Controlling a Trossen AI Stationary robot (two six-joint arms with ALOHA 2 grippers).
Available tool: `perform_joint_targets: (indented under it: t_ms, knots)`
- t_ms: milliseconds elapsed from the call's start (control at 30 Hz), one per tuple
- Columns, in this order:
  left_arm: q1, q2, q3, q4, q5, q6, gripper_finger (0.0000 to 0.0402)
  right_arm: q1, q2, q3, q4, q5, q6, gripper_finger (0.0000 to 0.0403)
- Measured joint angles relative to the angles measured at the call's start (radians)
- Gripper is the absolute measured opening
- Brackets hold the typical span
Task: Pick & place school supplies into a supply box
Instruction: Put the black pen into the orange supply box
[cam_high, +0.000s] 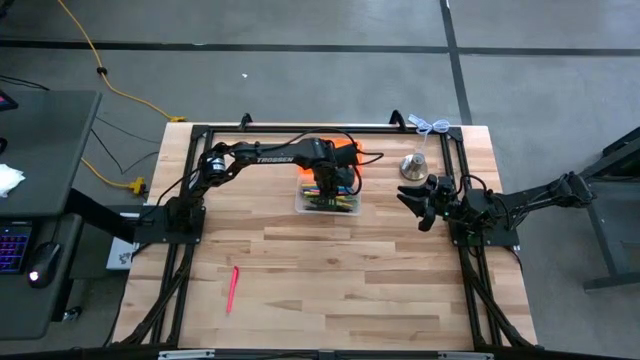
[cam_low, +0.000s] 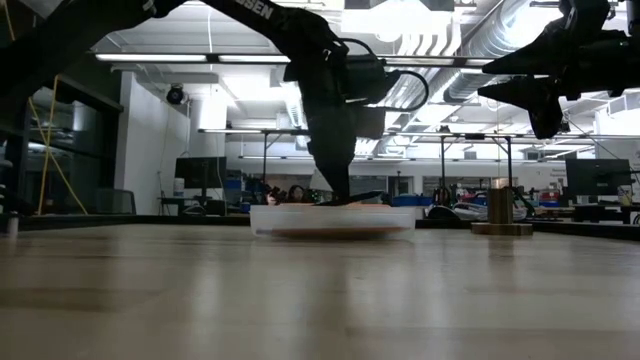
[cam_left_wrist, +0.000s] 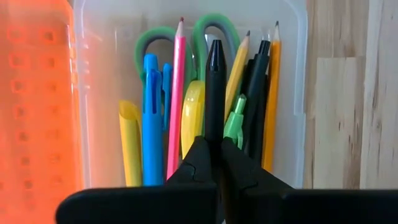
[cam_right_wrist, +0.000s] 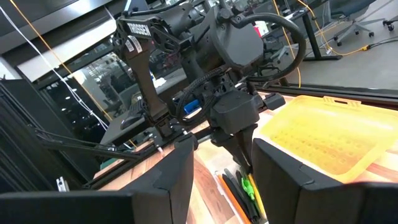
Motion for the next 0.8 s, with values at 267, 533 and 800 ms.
perform_joint_targets:
  t_ms: [267,533,800]
  knots:
    - [0.0,0.046,0.002,-0.012,-0.035,-0.008,0.0028,0.0,0.0,0.0,0.0,-0.007,0.0,0.014]
    - [0.0,0.047,0.002,0.026,-0.052,-0.03,0.0058,0.0,0.0,0.0,0.001,-0.014,0.001,0.014]
    - [-0.001,0.047,0.001,0.034,-0.056,-0.03,0.0127,0.0,0.0,0.0,0.001,-0.014,0.001,0.014]
